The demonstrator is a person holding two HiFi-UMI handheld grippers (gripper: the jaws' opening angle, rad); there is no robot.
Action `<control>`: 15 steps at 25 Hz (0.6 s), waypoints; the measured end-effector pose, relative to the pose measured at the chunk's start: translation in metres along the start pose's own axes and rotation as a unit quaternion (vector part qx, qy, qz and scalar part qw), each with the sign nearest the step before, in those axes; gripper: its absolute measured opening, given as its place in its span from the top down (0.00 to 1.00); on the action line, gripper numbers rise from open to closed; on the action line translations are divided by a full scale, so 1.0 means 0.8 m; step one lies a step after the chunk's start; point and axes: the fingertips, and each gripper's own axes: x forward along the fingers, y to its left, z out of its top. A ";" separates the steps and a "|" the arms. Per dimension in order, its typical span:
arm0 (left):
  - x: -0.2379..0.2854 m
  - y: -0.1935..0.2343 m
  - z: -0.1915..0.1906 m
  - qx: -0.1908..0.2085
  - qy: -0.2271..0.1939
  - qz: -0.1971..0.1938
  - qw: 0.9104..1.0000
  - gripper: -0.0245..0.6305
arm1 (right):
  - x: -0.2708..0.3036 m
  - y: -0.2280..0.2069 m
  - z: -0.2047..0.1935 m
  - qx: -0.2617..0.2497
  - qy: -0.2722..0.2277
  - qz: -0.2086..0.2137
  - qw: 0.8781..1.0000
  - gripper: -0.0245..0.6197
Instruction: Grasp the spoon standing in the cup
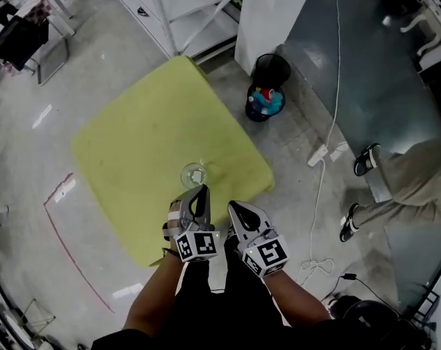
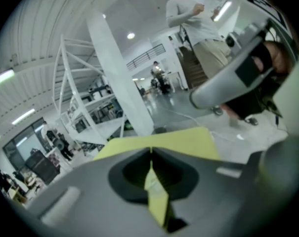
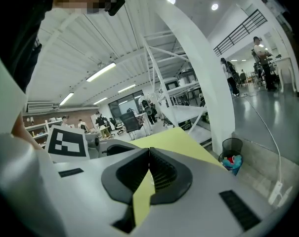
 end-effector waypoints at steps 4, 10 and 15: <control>-0.018 0.016 0.019 -0.028 -0.025 0.008 0.999 0.94 | -0.001 0.008 0.006 -0.015 -0.003 -0.003 1.000 0.95; -0.056 0.031 0.054 -0.038 -0.066 0.014 0.997 0.94 | -0.008 0.022 0.022 -0.034 -0.011 -0.008 0.999 0.95; -0.091 0.060 0.088 -0.094 -0.106 0.022 0.990 0.94 | -0.016 0.035 0.056 -0.059 -0.032 -0.017 0.998 0.95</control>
